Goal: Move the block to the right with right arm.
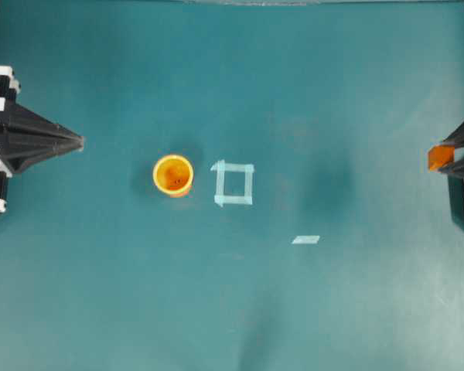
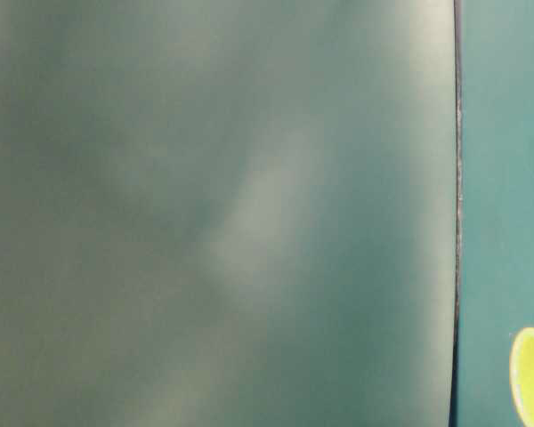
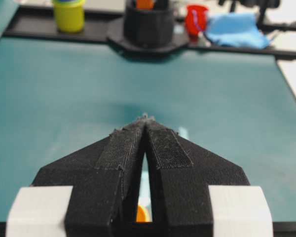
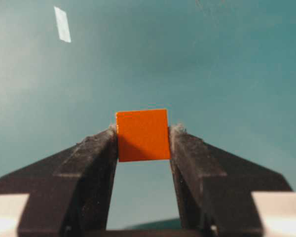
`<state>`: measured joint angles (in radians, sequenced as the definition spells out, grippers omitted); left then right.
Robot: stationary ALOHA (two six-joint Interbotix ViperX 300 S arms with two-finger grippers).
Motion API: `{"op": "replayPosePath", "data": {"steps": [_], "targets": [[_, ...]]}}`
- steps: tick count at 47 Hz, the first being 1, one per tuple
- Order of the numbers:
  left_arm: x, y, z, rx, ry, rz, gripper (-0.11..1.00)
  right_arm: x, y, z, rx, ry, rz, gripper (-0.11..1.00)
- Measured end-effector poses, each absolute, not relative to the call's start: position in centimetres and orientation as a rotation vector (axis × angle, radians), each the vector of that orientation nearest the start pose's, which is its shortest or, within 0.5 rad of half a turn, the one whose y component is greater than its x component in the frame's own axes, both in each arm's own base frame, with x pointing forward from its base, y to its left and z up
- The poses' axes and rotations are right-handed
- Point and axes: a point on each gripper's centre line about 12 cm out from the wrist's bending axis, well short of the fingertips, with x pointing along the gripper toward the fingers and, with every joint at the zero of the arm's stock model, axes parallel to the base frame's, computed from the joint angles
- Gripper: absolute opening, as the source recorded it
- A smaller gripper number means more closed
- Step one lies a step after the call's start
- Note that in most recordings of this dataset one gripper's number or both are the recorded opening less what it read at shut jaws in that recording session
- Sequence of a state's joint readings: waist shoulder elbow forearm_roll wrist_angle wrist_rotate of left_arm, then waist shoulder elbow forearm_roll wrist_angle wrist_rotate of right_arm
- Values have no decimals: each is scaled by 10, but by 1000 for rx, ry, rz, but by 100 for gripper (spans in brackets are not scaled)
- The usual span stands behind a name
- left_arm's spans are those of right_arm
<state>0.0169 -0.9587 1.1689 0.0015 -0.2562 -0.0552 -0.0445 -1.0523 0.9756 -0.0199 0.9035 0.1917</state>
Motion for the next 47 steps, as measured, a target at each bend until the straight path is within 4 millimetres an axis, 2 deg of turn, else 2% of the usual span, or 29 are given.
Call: {"op": "replayPosePath", "data": {"steps": [14, 25, 47], "targets": [[200, 3, 291, -53, -46, 15, 0, 119, -7, 264, 193, 858, -142, 41], [200, 3, 292, -53, -48, 15, 0, 102, -7, 273, 197, 858, -143, 41], [200, 3, 292, -52, -50, 15, 0, 96, -6, 276, 199, 849, -143, 41]]}}
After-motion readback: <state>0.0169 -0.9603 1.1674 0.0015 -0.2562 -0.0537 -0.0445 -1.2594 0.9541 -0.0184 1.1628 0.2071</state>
